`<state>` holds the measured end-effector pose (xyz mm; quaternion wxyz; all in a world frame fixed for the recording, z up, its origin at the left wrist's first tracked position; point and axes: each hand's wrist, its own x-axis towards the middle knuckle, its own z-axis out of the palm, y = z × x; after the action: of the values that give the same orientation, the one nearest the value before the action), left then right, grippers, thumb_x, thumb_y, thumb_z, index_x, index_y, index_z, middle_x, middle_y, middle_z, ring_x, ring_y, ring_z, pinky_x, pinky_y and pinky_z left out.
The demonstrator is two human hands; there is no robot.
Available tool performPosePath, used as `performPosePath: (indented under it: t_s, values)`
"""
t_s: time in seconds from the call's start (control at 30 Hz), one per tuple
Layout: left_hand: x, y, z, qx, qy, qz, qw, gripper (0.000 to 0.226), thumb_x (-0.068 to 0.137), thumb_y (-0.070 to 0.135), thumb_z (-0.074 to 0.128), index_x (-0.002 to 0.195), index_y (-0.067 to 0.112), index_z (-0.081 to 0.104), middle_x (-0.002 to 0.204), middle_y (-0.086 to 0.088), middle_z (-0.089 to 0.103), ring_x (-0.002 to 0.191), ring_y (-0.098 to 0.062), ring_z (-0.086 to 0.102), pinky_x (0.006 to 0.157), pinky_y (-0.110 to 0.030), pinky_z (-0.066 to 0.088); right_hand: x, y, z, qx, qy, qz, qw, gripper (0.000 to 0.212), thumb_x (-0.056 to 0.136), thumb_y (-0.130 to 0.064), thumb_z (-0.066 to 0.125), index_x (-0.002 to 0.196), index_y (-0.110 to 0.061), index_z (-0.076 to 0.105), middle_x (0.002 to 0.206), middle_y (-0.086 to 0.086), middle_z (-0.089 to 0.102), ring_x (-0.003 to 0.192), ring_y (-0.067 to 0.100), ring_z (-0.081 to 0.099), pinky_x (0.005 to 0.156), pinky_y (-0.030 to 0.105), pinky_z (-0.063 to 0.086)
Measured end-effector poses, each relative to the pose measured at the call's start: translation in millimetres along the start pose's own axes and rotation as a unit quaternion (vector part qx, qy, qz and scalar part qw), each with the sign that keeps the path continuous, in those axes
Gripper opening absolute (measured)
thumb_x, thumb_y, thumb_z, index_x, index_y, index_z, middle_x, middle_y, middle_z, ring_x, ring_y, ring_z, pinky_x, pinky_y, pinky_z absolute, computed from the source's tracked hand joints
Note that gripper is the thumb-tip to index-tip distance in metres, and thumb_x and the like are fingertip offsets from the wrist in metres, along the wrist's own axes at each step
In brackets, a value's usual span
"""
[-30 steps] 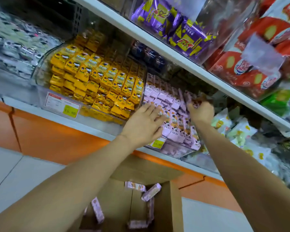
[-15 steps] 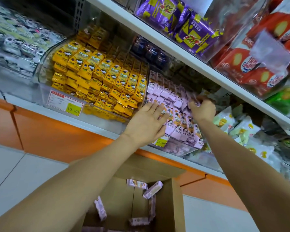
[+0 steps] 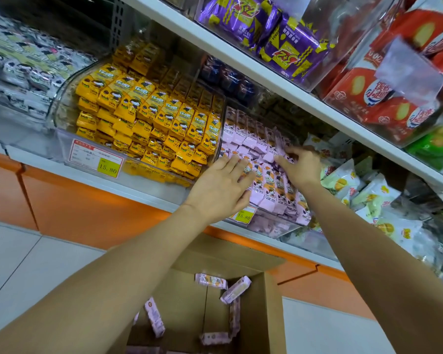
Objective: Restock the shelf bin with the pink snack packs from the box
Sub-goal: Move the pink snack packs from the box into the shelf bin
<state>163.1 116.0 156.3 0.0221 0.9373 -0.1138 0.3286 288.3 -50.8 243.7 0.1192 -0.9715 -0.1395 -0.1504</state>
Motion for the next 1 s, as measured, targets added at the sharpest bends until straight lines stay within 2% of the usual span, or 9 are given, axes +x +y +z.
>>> performPosePath:
  t_s: [0.17,0.3,0.47,0.57,0.63,0.73,0.8,0.9,1.0]
  values:
    - [-0.2,0.3,-0.2,0.004,-0.001,0.001,1.0,0.051,0.095,0.038,0.032,0.13,0.014,0.06,0.131,-0.019,0.059,0.123,-0.035,0.054,0.105,-0.043,0.04,0.4,-2.2,4.2,0.025,0.052,0.002,0.998,0.032,0.082,-0.036,0.073,0.1,-0.01,0.074,0.102,0.007,0.073,0.089,0.023,0.067,0.078,0.033,0.053]
    - [-0.5,0.2,-0.1,0.01,-0.003,0.002,1.0,0.05,0.095,0.038,0.033,0.13,0.014,0.06,0.131,-0.018,0.059,0.123,-0.034,0.054,0.105,-0.044,0.04,-2.4,-5.2,3.6,0.022,0.045,0.074,0.996,0.038,0.08,-0.042,0.074,0.096,-0.008,0.073,0.091,0.01,0.072,0.085,0.027,0.067,0.069,0.031,0.049]
    - [-0.9,0.4,-2.1,0.021,-0.009,0.0,1.0,0.052,0.096,0.039,0.029,0.132,0.017,0.058,0.134,-0.017,0.058,0.126,-0.033,0.052,0.107,-0.043,0.038,-7.9,-10.2,-1.1,0.033,0.021,0.045,0.998,0.022,0.086,-0.019,0.071,0.072,-0.001,0.072,0.077,0.014,0.072,0.071,0.026,0.066,0.06,0.028,0.044]
    - [-1.3,0.2,-2.3,0.028,-0.013,0.001,1.0,0.053,0.096,0.04,0.028,0.133,0.018,0.058,0.134,-0.016,0.058,0.126,-0.032,0.052,0.107,-0.043,0.038,-7.4,-12.1,-0.8,0.089,0.079,0.064,0.991,0.019,0.084,-0.009,0.063,0.071,0.003,0.07,0.075,0.017,0.071,0.067,0.031,0.063,0.062,0.037,0.052]
    - [-1.5,0.2,-2.1,0.032,-0.015,0.002,0.999,0.054,0.096,0.041,0.027,0.134,0.018,0.057,0.135,-0.015,0.057,0.127,-0.032,0.052,0.107,-0.043,0.038,-5.3,-12.2,-4.3,0.115,0.132,0.072,0.982,0.014,0.082,-0.01,0.06,0.074,-0.004,0.07,0.076,0.011,0.07,0.064,0.022,0.059,0.061,0.03,0.046]
    - [-1.5,0.8,-2.2,0.034,-0.019,0.002,0.999,0.055,0.097,0.041,0.025,0.137,0.019,0.054,0.137,-0.015,0.055,0.129,-0.032,0.049,0.107,-0.043,0.036,-6.7,-6.8,-10.7,0.107,0.16,0.026,0.981,0.009,0.083,-0.011,0.061,0.082,-0.009,0.069,0.081,0.004,0.069,0.069,0.018,0.059,0.065,0.026,0.043]
    - [-2.0,1.2,-2.7,0.036,-0.021,0.0,0.999,0.056,0.097,0.042,0.023,0.139,0.019,0.051,0.139,-0.014,0.053,0.131,-0.032,0.047,0.108,-0.043,0.035,-13.6,1.2,-9.8,0.082,0.122,-0.028,0.989,0.007,0.084,-0.008,0.063,0.079,-0.012,0.066,0.079,0.0,0.066,0.07,0.015,0.057,0.065,0.027,0.044]
    - [-2.3,0.9,-3.3,0.039,-0.02,-0.002,0.999,0.056,0.097,0.042,0.022,0.139,0.019,0.051,0.139,-0.015,0.054,0.13,-0.032,0.048,0.108,-0.044,0.036,-23.2,9.8,-3.6,0.04,0.089,-0.084,0.992,0.011,0.084,-0.005,0.065,0.074,-0.01,0.061,0.086,0.001,0.062,0.074,0.011,0.052,0.063,0.02,0.035]
    - [-1.4,0.5,-1.8,0.029,-0.019,-0.002,0.999,0.053,0.096,0.04,0.027,0.134,0.017,0.057,0.136,-0.017,0.056,0.127,-0.033,0.051,0.106,-0.043,0.037,-20.5,7.4,-0.7,0.012,0.079,-0.114,0.99,0.013,0.081,-0.001,0.062,0.072,-0.007,0.056,0.088,0.005,0.062,0.075,0.016,0.053,0.062,0.026,0.035]
